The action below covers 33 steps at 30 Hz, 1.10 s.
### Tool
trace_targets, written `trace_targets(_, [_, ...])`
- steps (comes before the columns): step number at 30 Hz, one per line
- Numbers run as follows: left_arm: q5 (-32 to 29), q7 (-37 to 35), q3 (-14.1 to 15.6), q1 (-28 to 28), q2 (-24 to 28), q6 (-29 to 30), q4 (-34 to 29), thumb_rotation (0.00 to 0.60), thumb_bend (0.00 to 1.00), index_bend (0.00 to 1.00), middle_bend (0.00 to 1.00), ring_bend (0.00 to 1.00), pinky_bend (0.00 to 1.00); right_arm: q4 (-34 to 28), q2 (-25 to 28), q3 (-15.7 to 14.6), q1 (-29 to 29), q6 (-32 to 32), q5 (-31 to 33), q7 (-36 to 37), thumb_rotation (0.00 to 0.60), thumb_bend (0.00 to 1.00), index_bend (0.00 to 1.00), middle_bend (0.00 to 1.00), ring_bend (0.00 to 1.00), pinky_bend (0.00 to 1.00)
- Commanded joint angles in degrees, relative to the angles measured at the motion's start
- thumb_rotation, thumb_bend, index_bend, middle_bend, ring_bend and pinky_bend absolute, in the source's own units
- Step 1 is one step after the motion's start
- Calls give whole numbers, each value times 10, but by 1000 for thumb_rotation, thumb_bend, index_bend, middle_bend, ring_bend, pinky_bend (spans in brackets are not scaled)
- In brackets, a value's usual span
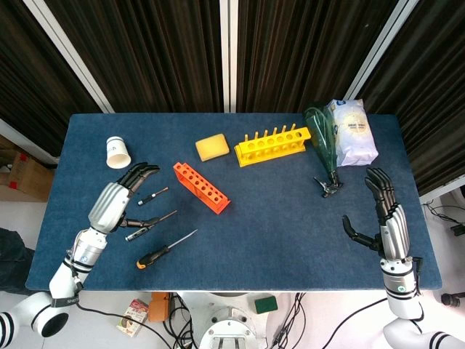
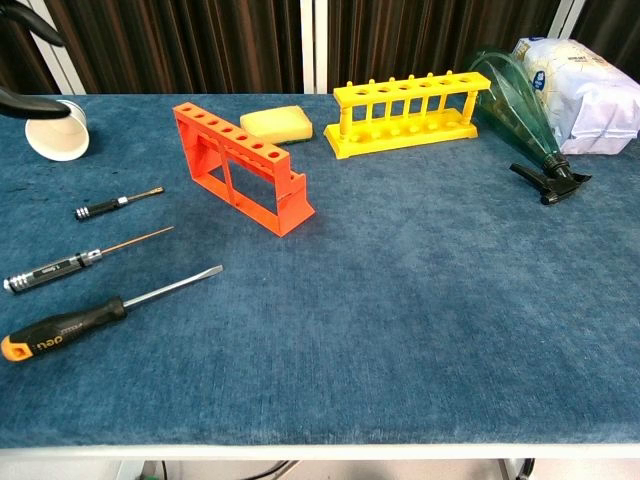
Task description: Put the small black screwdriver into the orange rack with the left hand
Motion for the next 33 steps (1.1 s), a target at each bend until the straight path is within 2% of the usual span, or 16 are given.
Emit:
trace_targets(1, [-6, 1, 3, -6, -5, -7, 6, 600, 62, 143, 144, 80, 283, 12, -5, -3, 0, 11, 2, 11, 600, 401, 0, 0, 0, 0])
trace_targets(12, [-32, 27, 9, -10, -2, -16, 7, 600, 62, 147, 144, 80, 281, 24, -3, -10, -4, 36, 8, 10, 600, 415, 0, 0, 0, 0])
trace_targets(16, [-102, 104, 9, -15, 19, -68, 7, 600, 61, 147, 135, 72, 271, 13, 10, -10, -9, 54, 3, 3, 600, 418, 0, 0, 0, 0])
trace_targets(21, [-165, 175, 8, -7, 27, -77, 4, 599, 61, 163, 130, 69, 263, -3, 33, -11, -17, 75, -8, -21, 600, 420, 0, 0, 0, 0])
trace_targets(28, [-264, 228, 14, -2, -12, -110, 31, 567, 81, 204, 143, 70, 239, -23, 66, -9, -26, 94, -16, -48, 600, 420, 0, 0, 0, 0])
trace_targets(33, [-290, 241, 14, -4, -52, -114, 61, 549, 122, 274, 163, 70, 239, -27, 71, -9, -30, 96, -7, -47, 600, 420, 0, 0, 0, 0])
